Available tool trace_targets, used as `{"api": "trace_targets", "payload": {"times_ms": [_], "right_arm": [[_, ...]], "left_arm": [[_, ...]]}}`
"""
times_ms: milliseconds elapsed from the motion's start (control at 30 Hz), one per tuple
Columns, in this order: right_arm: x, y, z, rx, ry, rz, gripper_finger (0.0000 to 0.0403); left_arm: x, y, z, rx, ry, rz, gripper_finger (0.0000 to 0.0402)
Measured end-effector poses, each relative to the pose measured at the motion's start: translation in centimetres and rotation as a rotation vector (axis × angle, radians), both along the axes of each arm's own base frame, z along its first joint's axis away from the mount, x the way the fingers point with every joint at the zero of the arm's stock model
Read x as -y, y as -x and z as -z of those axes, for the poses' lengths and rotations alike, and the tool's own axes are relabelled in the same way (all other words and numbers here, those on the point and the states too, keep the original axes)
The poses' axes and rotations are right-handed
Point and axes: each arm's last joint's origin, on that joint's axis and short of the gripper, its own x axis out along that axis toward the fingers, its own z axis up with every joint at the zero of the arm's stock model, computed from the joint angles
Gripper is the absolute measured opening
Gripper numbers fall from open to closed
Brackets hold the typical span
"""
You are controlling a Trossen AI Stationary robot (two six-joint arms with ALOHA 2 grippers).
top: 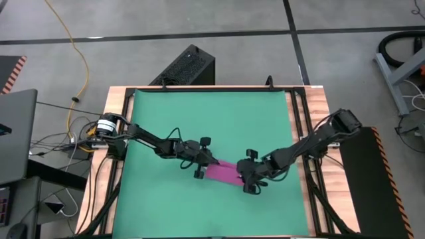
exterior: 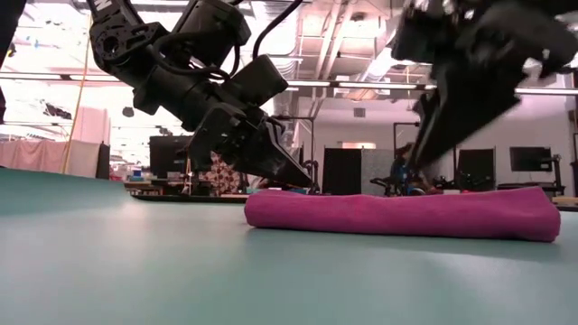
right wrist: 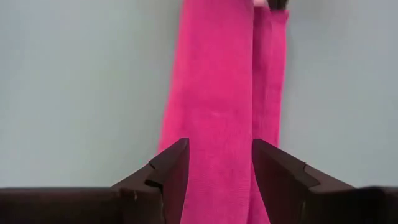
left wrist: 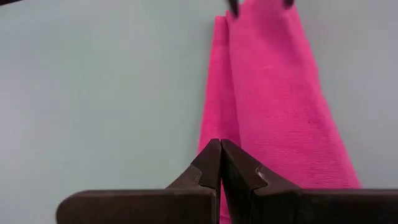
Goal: Roll towel
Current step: Roll the pink towel
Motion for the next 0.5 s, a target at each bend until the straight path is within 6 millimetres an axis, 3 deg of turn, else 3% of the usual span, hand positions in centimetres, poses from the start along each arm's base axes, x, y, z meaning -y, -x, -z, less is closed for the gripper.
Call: {"api": "trace_targets", "payload": {"times_ms": [300, 500], "right_arm": [[-0.2, -0.8, 4.1, -0.134, 0.030, 0.017, 0.0195], [-0.1, -1.4, 5.3, -0.155, 0.011, 0.035, 0.0194]], "left_arm": [[0.0, 0.0, 0.0, -0.004, -0.014, 0.019, 0.0000], [0.0, 0.0, 0.0, 0.000, -0.020, 0.023, 0.0000]]}}
